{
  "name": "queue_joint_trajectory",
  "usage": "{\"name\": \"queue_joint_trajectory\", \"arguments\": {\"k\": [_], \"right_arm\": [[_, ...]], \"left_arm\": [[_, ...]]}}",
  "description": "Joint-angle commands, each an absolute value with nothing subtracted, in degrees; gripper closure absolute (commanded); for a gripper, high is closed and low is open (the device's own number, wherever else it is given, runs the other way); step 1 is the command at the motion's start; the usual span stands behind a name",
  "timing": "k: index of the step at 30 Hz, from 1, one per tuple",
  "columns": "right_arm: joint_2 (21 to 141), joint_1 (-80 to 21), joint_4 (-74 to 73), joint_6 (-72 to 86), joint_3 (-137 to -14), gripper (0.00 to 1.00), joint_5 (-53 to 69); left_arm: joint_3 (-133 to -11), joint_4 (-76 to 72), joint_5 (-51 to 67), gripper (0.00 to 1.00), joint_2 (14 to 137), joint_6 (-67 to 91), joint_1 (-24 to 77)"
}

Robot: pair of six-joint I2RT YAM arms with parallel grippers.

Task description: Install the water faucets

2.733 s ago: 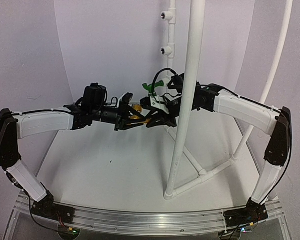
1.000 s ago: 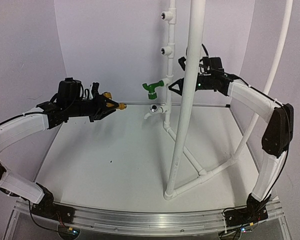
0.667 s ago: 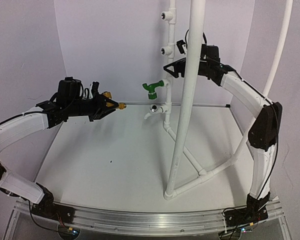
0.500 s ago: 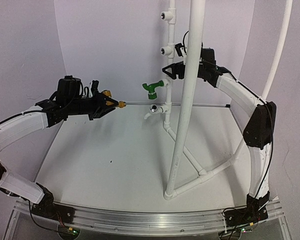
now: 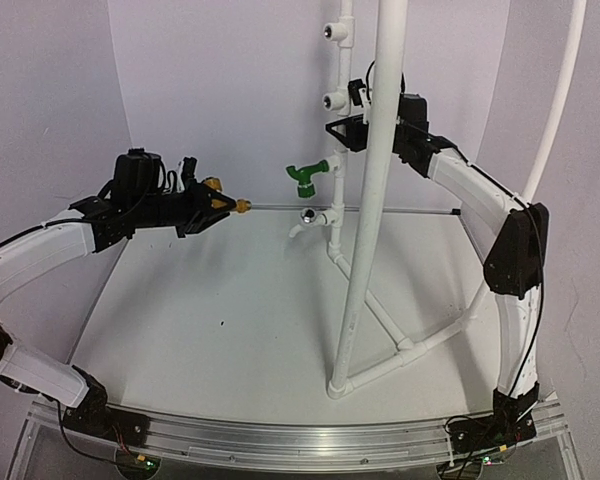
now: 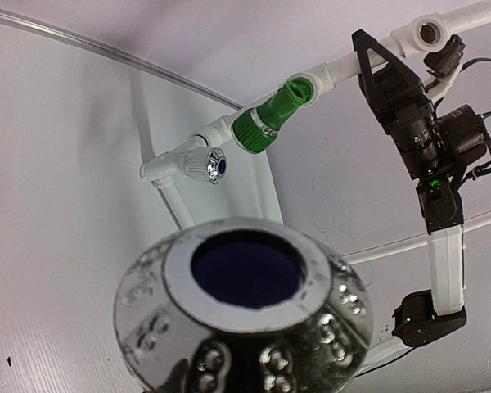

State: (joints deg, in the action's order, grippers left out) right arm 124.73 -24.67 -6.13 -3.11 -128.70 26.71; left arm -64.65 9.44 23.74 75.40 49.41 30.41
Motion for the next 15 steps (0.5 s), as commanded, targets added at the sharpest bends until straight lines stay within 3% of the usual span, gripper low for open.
{"name": "queue_joint_trajectory", "arguments": {"k": [1, 3, 15], "right_arm": [[121.7, -24.5, -1.5, -0.6, -126.9, 0.89, 24.2], [119.4, -24.6, -0.5, 2.0, -123.8, 1.00, 22.1], [104.5, -26.1, 4.5, 6.3, -103.5, 1.00, 20.2]], "left_arm": [[-69.0, 8.1, 22.5, 1.00, 75.0, 48.2, 30.2], [-69.6, 8.2, 22.5, 1.00, 75.2, 48.3, 30.2], [-75.5, 7.5, 26.2, 1.00, 78.6, 48.6, 30.2]]}}
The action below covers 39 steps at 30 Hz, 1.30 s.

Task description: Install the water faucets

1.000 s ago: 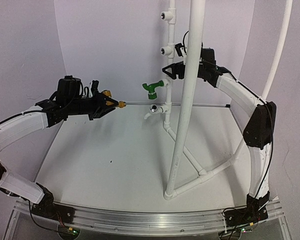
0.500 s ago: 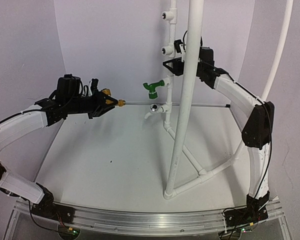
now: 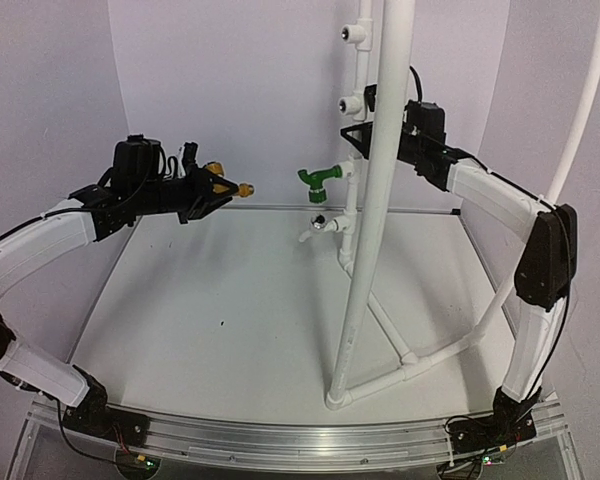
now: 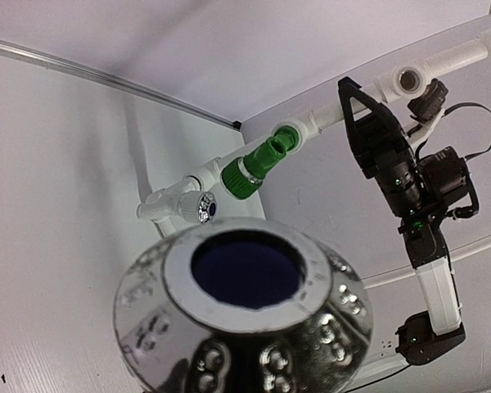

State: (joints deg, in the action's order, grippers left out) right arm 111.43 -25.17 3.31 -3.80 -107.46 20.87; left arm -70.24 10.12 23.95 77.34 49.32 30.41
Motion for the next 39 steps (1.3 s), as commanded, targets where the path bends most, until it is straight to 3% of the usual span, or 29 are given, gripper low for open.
{"name": "queue_joint_trajectory", "arguments": {"k": [1, 14, 15, 16, 18, 19, 25, 28, 29, 32, 36, 37, 39], "right_arm": [[103.5, -26.2, 4.5, 6.4, -102.4, 1.00, 20.1], [99.5, -29.7, 4.4, 7.7, -97.7, 1.00, 20.8], [99.5, -30.0, 4.4, 7.8, -97.9, 0.97, 20.7], [99.6, -30.1, 4.4, 8.0, -98.1, 0.87, 20.8], [99.7, -30.1, 4.1, 8.5, -98.8, 0.57, 21.1], [99.7, -30.2, 3.9, 8.4, -99.2, 0.49, 21.0], [97.9, -29.7, 1.5, 2.3, -100.4, 0.33, 21.1], [98.1, -29.0, 1.0, 0.6, -101.5, 0.32, 21.6], [98.6, -28.9, 1.0, -1.1, -102.1, 0.35, 21.9], [100.3, -28.8, 1.0, -2.1, -103.7, 0.65, 23.3], [103.0, -29.1, 1.3, 2.8, -105.9, 0.95, 22.7], [103.5, -29.3, 1.6, 4.1, -106.1, 1.00, 21.4], [104.2, -29.6, 2.6, 6.7, -106.6, 1.00, 18.6]], "left_arm": [[-76.7, 7.4, 26.8, 1.00, 79.0, 48.8, 30.2], [-97.6, 3.4, 37.6, 1.00, 92.0, 56.1, 30.5], [-98.8, 2.9, 38.0, 1.00, 92.9, 56.8, 30.5], [-99.9, 2.3, 38.1, 1.00, 93.7, 57.5, 30.5], [-101.4, 0.6, 38.1, 1.00, 95.1, 58.8, 30.7], [-101.6, -2.0, 38.4, 1.00, 95.7, 59.6, 30.7], [-102.6, -10.0, 38.2, 1.00, 99.3, 67.6, 31.0], [-105.3, -11.3, 40.5, 1.00, 102.4, 70.2, 31.3], [-105.9, -12.5, 41.1, 1.00, 103.2, 71.1, 31.4], [-106.9, -14.2, 41.2, 1.00, 104.1, 72.7, 31.7], [-107.0, -11.9, 39.7, 1.00, 103.3, 71.4, 31.7], [-106.8, -11.3, 39.3, 1.00, 102.8, 70.7, 31.7], [-105.9, -10.6, 38.4, 1.00, 101.8, 69.8, 31.7]]}}
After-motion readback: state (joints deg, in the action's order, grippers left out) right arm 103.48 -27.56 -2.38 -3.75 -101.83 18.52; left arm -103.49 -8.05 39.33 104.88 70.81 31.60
